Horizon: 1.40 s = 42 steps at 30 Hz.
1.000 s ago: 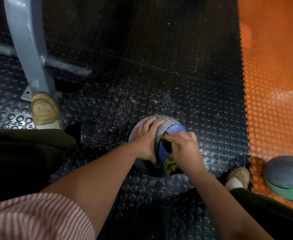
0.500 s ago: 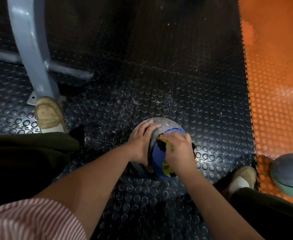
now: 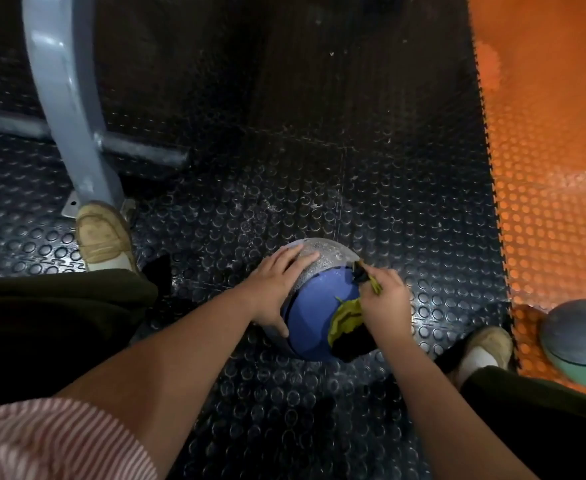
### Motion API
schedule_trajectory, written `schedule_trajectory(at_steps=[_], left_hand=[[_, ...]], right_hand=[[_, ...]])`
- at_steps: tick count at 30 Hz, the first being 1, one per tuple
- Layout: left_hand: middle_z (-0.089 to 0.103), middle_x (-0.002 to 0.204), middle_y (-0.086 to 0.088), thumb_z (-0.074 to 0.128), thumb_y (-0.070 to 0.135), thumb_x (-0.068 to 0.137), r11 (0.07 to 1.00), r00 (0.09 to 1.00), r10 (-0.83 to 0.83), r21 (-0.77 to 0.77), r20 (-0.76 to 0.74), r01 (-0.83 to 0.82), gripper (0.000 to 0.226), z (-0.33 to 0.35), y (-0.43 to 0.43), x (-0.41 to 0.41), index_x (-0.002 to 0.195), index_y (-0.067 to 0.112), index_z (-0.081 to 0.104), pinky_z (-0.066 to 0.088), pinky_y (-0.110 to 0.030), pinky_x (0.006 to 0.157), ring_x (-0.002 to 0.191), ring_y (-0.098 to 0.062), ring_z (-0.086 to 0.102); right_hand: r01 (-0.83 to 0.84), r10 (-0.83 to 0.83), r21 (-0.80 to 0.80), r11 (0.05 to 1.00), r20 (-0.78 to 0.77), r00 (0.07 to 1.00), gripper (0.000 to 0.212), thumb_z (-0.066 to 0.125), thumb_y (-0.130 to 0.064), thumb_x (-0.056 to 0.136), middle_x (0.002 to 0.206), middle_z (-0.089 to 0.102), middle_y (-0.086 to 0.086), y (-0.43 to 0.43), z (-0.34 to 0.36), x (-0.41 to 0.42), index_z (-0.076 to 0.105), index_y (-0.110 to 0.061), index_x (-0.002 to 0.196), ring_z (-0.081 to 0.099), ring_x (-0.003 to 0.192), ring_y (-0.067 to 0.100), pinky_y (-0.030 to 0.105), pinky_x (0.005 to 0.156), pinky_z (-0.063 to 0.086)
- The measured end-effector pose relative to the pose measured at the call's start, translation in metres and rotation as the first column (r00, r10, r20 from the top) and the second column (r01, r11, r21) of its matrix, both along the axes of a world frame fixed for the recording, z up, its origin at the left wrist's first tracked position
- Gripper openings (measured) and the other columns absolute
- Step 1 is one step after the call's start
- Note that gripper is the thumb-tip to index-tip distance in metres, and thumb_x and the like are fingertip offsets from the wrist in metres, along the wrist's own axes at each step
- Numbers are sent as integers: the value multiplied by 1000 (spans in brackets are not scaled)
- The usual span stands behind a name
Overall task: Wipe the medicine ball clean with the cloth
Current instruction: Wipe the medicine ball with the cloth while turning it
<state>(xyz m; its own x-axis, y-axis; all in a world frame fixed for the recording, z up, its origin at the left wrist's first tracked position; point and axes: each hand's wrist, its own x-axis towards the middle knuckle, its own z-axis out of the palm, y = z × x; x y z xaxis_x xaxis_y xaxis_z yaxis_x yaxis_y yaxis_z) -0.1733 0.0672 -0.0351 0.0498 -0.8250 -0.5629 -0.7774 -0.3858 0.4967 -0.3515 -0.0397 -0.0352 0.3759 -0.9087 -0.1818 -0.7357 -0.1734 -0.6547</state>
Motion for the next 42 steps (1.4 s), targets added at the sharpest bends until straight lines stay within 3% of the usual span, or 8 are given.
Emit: schedule_trajectory(at_steps=[6, 11, 15, 21, 28, 31, 37, 42], left_hand=[[-31, 156, 4, 89, 55, 54, 883, 879, 465, 128, -106, -452, 150, -3, 2, -41, 146, 35, -28, 2, -52, 120, 146, -29, -21], [-27, 157, 0, 84, 32, 71, 829, 829, 557, 95, -55, -551, 133, -11, 1, -46, 147, 34, -25, 4, -44, 121, 147, -30, -16], [-23, 158, 2, 84, 26, 71, 799, 793, 602, 83, -98, -596, 129, -15, 3, -39, 149, 38, -18, 7, -43, 121, 148, -27, -12], [-26, 156, 5, 93, 42, 53, 828, 809, 560, 82, -178, -555, 145, -8, 9, -41, 149, 38, -17, 7, -55, 119, 146, -26, -18], [-16, 160, -2, 75, 22, 81, 767, 760, 627, -34, -172, -641, 108, -16, 3, -48, 153, 27, -5, 7, -39, 121, 149, -25, -7], [-18, 158, 5, 86, 31, 67, 738, 713, 665, 50, -222, -673, 124, -16, 6, -43, 150, 41, -5, 9, -41, 121, 148, -21, -9], [-22, 156, 9, 94, 42, 50, 788, 762, 608, 51, -225, -613, 143, -12, 7, -43, 149, 41, -9, 9, -54, 119, 146, -23, -14], [-19, 158, 4, 91, 30, 60, 715, 697, 689, 31, -200, -698, 133, -19, -1, -48, 151, 37, -6, 9, -43, 121, 147, -24, -10]], right_hand=[[10, -5, -152, 988, 36, 999, 35, 55, 7, 84, 106, 64, 6, 26, 2, -3, 69, -11, 112, 40, 93, 20, 17, 76, 25], [-435, 430, -336, 835, -94, 898, 42, 35, -12, 75, 89, 70, -1, 46, 14, 26, 74, -14, 90, 56, 77, 21, 27, 71, 31], [-607, 562, -298, 737, -230, 795, 30, 57, -16, 75, 102, 67, 0, 35, 5, 31, 71, -16, 102, 57, 84, 29, 36, 75, 38], [-207, 173, -158, 966, -205, 963, 47, 39, 3, 89, 117, 60, 3, 1, 8, -7, 61, -16, 126, 45, 97, 27, 25, 72, 19], [-554, 510, -237, 798, -223, 830, 28, 62, -3, 76, 95, 64, -2, 53, 13, 44, 73, -18, 98, 43, 85, 27, 35, 72, 30], [-628, 585, -303, 717, -230, 778, 35, 76, -7, 65, 97, 66, -4, 38, 11, 34, 73, -20, 97, 50, 84, 31, 41, 70, 41], [-80, 81, -44, 996, 20, 997, 44, 41, 4, 90, 122, 60, -4, 18, 8, 11, 68, -21, 115, 35, 98, 19, 26, 84, 32], [-333, 320, -151, 931, -105, 942, 46, 41, 3, 84, 122, 59, -7, 40, 15, 33, 68, -21, 111, 36, 106, 28, 37, 88, 24]])
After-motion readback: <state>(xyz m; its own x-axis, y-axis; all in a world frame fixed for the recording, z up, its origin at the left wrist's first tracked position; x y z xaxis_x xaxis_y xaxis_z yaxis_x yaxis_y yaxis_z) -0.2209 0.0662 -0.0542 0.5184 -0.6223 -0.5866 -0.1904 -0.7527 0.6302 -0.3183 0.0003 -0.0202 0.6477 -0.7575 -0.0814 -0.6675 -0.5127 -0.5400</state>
